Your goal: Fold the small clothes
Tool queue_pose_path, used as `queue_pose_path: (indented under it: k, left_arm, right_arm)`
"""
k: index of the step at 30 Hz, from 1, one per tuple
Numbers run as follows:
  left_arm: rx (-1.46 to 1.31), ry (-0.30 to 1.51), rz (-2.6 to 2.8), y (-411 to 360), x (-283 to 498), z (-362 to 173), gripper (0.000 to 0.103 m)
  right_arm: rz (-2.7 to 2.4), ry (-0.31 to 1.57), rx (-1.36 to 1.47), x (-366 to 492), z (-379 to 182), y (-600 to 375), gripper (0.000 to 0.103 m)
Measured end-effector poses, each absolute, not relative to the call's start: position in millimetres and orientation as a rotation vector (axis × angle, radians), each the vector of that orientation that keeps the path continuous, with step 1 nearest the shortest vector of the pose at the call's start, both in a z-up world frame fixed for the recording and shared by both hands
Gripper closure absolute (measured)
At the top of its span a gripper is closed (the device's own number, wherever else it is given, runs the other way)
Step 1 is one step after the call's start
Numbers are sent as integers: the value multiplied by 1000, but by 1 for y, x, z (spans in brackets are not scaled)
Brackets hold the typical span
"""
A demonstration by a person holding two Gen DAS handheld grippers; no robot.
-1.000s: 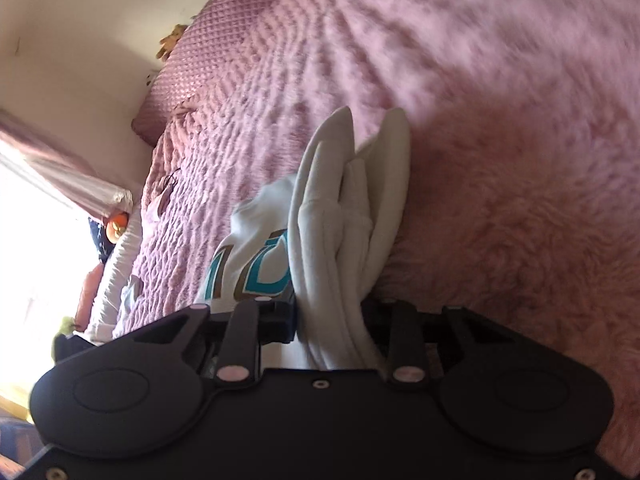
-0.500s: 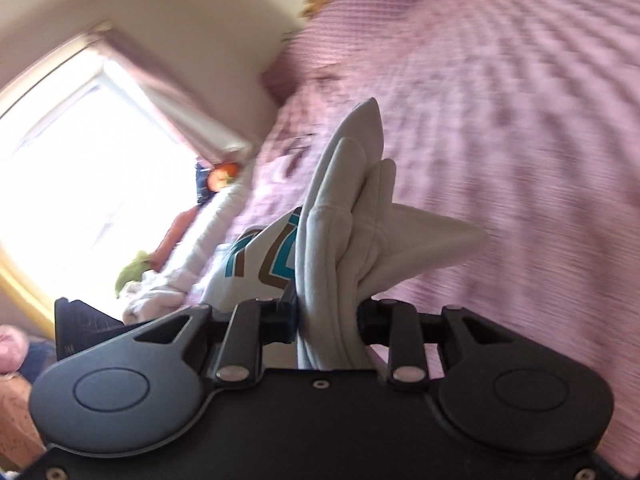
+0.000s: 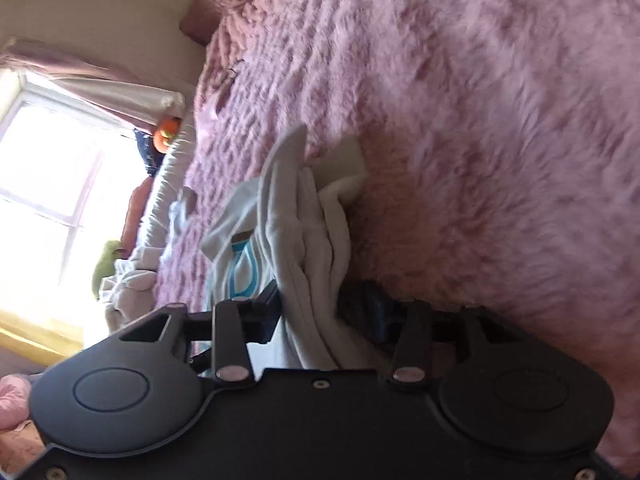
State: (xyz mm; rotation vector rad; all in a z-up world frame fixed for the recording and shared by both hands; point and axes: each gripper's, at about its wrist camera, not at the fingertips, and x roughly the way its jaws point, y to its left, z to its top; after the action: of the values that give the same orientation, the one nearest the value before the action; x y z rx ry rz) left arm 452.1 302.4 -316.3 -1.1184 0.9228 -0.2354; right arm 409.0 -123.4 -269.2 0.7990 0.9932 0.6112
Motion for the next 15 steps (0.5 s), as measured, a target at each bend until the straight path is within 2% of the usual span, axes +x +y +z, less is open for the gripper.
queue_pose_path:
  k: [1, 3, 4, 7, 13, 14, 15]
  left_arm:
    - [-1107, 890, -227, 312, 453, -311, 51]
    - [-1090, 830, -193, 333, 461, -300, 46]
    - [-1104, 818, -171, 342, 468, -299, 43]
    - [-1191, 840, -165, 348, 492, -307, 43]
    - [-1147, 874, -124, 317, 541, -305, 43]
    - [-1148, 860, -113, 316, 545, -304, 43]
    - [-1140, 831, -105, 313, 548, -303, 49]
  right_arm:
    - [616, 982, 782, 411, -264, -128, 57]
    - [626, 971, 791, 419, -256, -133, 54]
    - [637, 973, 812, 428, -254, -132, 47]
    - [641, 1010, 889, 449, -256, -118, 39]
    - [527, 1050, 897, 471, -266, -95, 39]
    - [520, 1048, 893, 472, -266, -94, 41]
    - [521, 1034, 875, 473, -263, -90, 52]
